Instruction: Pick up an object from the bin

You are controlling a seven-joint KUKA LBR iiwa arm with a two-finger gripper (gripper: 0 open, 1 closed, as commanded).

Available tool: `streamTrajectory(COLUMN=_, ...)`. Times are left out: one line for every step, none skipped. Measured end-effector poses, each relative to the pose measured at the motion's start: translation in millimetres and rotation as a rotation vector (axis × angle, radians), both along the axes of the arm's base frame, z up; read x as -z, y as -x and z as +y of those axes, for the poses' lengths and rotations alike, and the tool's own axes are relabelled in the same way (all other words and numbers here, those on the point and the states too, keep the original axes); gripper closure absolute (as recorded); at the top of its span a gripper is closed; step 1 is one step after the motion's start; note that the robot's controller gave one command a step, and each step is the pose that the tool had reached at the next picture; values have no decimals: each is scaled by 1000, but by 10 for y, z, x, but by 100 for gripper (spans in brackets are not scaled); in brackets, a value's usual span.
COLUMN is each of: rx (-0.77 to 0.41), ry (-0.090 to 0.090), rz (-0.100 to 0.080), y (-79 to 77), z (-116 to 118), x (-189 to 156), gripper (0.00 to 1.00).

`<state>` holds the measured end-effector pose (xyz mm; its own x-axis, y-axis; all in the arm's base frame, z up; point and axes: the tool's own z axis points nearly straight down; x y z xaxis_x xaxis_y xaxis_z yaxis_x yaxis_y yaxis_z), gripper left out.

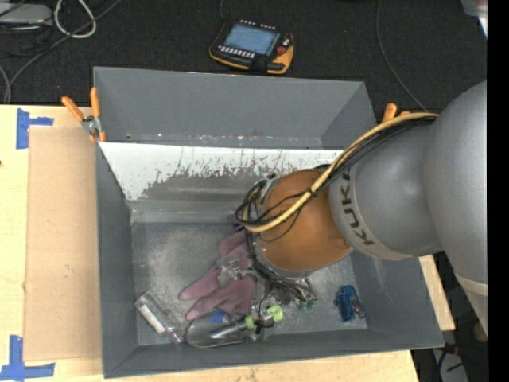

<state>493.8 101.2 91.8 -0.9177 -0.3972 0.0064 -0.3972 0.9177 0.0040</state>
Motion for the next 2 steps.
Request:
streamTrajectory(rx=0, ry=0, rz=0, y=0, z=0, x=0, gripper=100)
streamTrajectory(rx=0, ry=0, rz=0, y=0, z=0, x=0, gripper=0)
